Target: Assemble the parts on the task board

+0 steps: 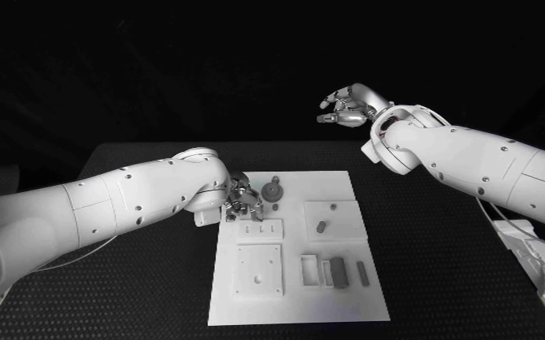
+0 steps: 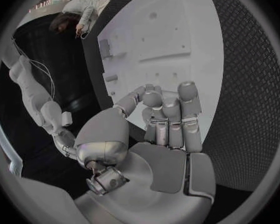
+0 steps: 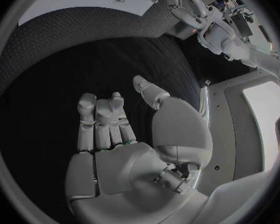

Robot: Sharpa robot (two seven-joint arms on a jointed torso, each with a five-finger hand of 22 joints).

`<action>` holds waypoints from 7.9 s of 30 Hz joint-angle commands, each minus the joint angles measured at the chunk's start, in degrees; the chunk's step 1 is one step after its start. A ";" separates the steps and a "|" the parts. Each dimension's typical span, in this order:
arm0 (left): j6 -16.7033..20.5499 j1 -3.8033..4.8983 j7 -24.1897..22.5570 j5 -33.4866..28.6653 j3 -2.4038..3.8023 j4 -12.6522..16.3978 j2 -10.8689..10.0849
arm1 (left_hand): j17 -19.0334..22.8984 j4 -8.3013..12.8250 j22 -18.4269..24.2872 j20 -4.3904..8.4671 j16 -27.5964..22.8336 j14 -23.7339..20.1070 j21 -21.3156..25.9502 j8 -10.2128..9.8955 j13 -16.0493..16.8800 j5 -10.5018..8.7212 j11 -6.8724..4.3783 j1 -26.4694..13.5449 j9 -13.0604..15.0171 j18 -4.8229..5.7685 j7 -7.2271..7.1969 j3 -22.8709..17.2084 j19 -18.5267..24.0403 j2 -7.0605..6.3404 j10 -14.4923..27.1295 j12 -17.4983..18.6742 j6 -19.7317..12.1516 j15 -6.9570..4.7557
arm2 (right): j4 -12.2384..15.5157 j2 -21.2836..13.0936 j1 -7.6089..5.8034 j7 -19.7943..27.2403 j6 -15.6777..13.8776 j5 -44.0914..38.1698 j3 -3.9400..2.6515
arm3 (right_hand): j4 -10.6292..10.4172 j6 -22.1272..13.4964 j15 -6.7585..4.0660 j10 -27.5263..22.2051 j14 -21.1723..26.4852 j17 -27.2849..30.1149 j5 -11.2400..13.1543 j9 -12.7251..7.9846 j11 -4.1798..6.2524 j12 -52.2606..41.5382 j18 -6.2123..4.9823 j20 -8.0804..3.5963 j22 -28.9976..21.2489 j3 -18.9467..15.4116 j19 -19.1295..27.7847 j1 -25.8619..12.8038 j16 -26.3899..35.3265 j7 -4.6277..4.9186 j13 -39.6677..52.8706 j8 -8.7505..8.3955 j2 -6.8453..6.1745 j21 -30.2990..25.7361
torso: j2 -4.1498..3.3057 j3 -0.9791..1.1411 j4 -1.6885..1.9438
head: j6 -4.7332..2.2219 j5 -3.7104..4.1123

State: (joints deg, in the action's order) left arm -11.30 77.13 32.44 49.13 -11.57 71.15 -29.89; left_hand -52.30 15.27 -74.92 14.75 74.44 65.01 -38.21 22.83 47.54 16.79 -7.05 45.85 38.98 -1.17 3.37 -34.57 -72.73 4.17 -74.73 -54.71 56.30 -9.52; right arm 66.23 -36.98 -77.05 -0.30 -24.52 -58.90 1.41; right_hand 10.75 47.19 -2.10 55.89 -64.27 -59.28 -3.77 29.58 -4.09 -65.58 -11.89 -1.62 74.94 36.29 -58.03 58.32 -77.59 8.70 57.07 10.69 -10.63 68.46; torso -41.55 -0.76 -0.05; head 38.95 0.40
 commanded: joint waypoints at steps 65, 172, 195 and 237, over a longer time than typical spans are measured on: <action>-5.17 -0.61 -0.02 -17.84 3.16 -3.48 -2.67 | -0.11 -0.26 -1.28 0.04 0.65 0.81 -2.51 1.14 -0.17 -0.98 -0.31 -2.99 12.12 -1.61 -4.65 -1.10 0.25 2.02 -0.78 -1.10 14.18 0.00 | -0.42 0.66 0.01 0.60 2.29 0.38 -0.03 | 0.19 -1.60 -0.03 -0.54 0.50 0.10 -0.05 -0.18 0.01 -0.17 -3.11 0.22 0.29 -0.58 0.43 -0.04 0.17 1.88 -0.20 0.27 0.60 -0.35 | 0.09 0.04 0.18 | 0.64 0.35; -25.99 -4.07 -37.37 -50.26 5.08 0.88 -12.66 | -0.57 -1.59 -1.21 -0.34 0.05 -5.03 -0.64 -0.54 1.12 -14.02 1.75 -4.96 20.66 -1.39 -2.56 1.78 4.89 5.67 5.84 -1.66 8.29 0.32 | 2.07 -1.17 2.90 1.06 4.61 1.03 0.27 | 0.55 -1.57 0.01 -0.77 0.73 0.12 -0.08 -0.32 -0.03 -0.34 -3.11 0.39 0.37 -0.79 0.65 0.14 0.15 1.91 -0.36 0.40 1.06 -0.47 | 0.03 0.01 0.05 | -4.34 1.29; -4.93 -4.05 -35.31 -40.96 5.03 0.26 -11.18 | 0.28 -0.58 -0.91 -0.30 -0.80 -5.22 -0.35 -2.42 0.40 -13.95 2.06 -1.44 21.12 -1.25 -2.24 0.31 5.14 2.53 6.24 -0.66 7.86 0.28 | 17.20 -5.16 5.60 11.47 4.86 14.66 2.12 | 1.18 -0.70 -0.17 -0.75 0.83 0.08 -0.02 -0.27 0.17 -0.68 -3.11 0.59 0.65 -1.66 0.84 -0.28 -0.02 1.69 -0.54 1.02 1.91 -0.34 | 0.19 0.00 0.09 | -5.44 0.75; -4.76 -4.21 -35.04 -36.84 4.89 1.69 -10.20 | 0.59 -0.92 -0.96 -0.34 -0.81 -4.86 -0.26 -3.09 0.10 -13.94 1.97 -0.61 21.05 -1.17 -2.33 0.66 5.01 2.45 5.67 -0.53 8.68 0.47 | 18.41 -2.05 7.25 11.75 7.51 13.87 4.07 | 2.85 -1.30 0.07 -1.73 1.73 0.08 -0.05 -0.62 -0.06 -0.86 -3.11 0.92 0.78 -4.32 1.79 -1.78 0.05 1.93 -0.76 0.88 2.66 -0.63 | 0.07 -0.05 0.00 | -5.75 0.04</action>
State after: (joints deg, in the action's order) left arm -15.85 72.89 -2.25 12.33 -6.73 72.69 -40.22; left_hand -51.76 14.63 -74.92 13.80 73.87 60.54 -38.78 19.89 47.72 2.69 -4.20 44.71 59.97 -1.10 3.17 -33.93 -67.88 6.71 -71.22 -55.53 56.49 -9.00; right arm 84.52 -39.20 -69.92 10.61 -17.83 -43.96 5.47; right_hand 13.59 46.25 -1.99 54.67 -62.92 -59.25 -3.77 29.04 -4.10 -66.09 -11.89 -0.59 74.95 32.34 -56.59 57.10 -77.60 9.89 56.40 11.31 -8.22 68.00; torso -41.48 -0.78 -0.02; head 33.17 0.47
